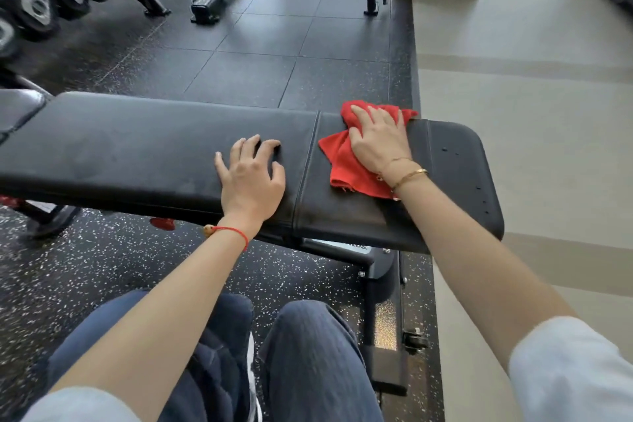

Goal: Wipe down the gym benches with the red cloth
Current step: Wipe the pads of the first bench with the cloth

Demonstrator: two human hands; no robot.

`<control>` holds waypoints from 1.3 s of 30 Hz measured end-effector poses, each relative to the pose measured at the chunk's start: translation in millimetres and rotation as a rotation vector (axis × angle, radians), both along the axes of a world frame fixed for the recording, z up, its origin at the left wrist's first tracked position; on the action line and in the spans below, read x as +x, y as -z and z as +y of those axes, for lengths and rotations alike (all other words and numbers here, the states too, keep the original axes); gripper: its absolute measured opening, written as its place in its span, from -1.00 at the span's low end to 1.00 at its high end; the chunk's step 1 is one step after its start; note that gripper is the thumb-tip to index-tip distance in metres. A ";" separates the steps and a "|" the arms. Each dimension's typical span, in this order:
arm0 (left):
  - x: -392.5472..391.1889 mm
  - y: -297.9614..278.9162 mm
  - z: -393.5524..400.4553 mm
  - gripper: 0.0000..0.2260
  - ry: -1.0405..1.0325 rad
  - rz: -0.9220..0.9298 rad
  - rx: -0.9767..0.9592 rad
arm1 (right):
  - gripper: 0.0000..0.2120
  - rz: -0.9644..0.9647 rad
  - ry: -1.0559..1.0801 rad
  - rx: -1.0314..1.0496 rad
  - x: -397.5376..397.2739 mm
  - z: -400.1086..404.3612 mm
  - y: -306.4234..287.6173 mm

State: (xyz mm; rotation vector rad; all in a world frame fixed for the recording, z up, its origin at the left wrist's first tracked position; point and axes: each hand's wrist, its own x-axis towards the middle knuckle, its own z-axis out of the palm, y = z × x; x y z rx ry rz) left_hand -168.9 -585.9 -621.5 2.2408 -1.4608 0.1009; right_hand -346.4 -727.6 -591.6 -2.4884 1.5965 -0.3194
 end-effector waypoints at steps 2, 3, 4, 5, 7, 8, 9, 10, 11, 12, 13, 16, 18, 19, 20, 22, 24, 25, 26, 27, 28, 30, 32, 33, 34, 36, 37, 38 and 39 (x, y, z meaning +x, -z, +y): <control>0.6 0.8 0.1 -0.66 -0.008 0.016 -0.005 | -0.49 0.004 -0.074 -0.018 21.1 29.3 5.7; 0.4 1.0 0.4 -0.66 -0.011 0.019 -0.007 | -0.47 0.001 -0.113 -0.037 28.7 46.9 9.2; 0.1 0.8 0.4 -0.66 -0.010 0.020 -0.007 | -0.46 -0.003 -0.141 -0.057 34.0 63.8 12.4; -0.2 0.3 0.3 -0.66 -0.009 0.020 -0.006 | -0.46 -0.007 -0.156 -0.072 37.4 78.9 15.3; -0.1 -0.6 0.7 -0.66 -0.009 0.020 -0.003 | -0.45 -0.019 -0.159 -0.093 37.3 102.5 18.1; -0.2 -0.3 1.1 -0.65 -0.006 0.023 -0.002 | -0.46 -0.023 -0.153 -0.103 33.4 110.7 19.0; -0.4 0.4 1.5 -0.65 -0.002 0.028 0.000 | -0.47 -0.025 -0.148 -0.114 26.6 116.6 20.1; -0.1 1.4 2.0 -0.64 0.004 0.031 0.004 | -0.48 -0.028 -0.146 -0.123 17.6 120.5 20.7; 0.7 2.4 2.4 -0.63 0.011 0.033 0.008 | -0.48 -0.033 -0.144 -0.130 6.7 122.2 21.1; 1.6 3.1 2.8 -0.63 0.016 0.036 0.013 | -0.49 -0.039 -0.140 -0.132 -5.4 121.6 21.1; 2.3 3.5 3.0 -0.62 0.019 0.038 0.017 | -0.49 -0.047 -0.128 -0.128 -18.0 118.7 21.0; 1.9 3.2 3.2 -0.62 0.027 0.032 0.026 | -0.51 -0.046 -0.047 -0.085 -51.1 91.2 18.3; 0.4 2.1 4.2 -0.62 0.026 0.028 0.034 | -0.50 -0.031 0.040 -0.041 -63.4 58.8 13.9; -0.4 1.5 4.6 -0.62 0.021 0.028 0.036 | -0.50 -0.019 0.083 -0.021 -64.2 41.4 10.9; -1.0 0.6 4.6 -0.62 0.016 0.029 0.035 | -0.49 -0.005 0.115 0.000 -61.0 25.9 7.6; -1.3 -1.6 4.4 -0.63 0.013 0.029 0.033 | -0.48 0.027 0.129 0.027 -48.4 6.4 3.8; -0.4 -2.8 4.2 -0.63 0.015 0.032 0.030 | -0.48 0.038 0.113 0.038 -38.8 3.1 3.8; 0.2 -2.7 4.7 -0.63 0.020 0.033 0.026 | -0.48 0.027 0.101 0.047 -38.8 7.1 3.2; 0.8 -2.1 5.6 -0.62 0.030 0.033 0.021 | -0.48 0.013 0.087 0.054 -42.9 14.9 2.9; 1.5 -1.3 6.3 -0.62 0.043 0.033 0.012 | -0.48 -0.001 0.069 0.053 -50.2 25.6 3.3; 2.1 -0.4 6.7 -0.62 0.056 0.032 -0.001 | -0.48 -0.005 0.049 0.041 -59.7 38.7 4.8; 2.4 1.1 7.2 -0.62 0.071 0.027 -0.026 | -0.48 -0.019 0.034 -0.007 -82.4 68.4 9.5; 2.6 2.3 7.5 -0.62 0.077 0.015 -0.033 | -0.49 -0.050 0.055 -0.050 -104.8 91.1 13.7; 2.3 2.6 8.0 -0.62 0.084 0.008 -0.033 | -0.50 -0.059 0.074 -0.053 -114.8 95.0 15.0; 1.6 2.7 8.3 -0.62 0.096 0.001 -0.035 | -0.50 -0.067 0.094 -0.040 -123.0 93.3 14.8; -0.2 3.0 8.9 -0.64 0.132 -0.023 -0.044 | -0.50 -0.071 0.141 0.001 -133.1 75.6 12.6; -0.8 3.1 9.2 -0.64 0.150 -0.035 -0.051 | -0.50 -0.068 0.171 0.018 -134.7 62.1 10.6; -0.9 3.2 9.5 -0.65 0.164 -0.041 -0.057 | -0.50 -0.064 0.203 0.037 -134.1 47.4 7.6; -0.7 3.2 9.9 -0.66 0.172 -0.041 -0.063 | -0.50 -0.061 0.226 0.062 -132.4 33.2 3.8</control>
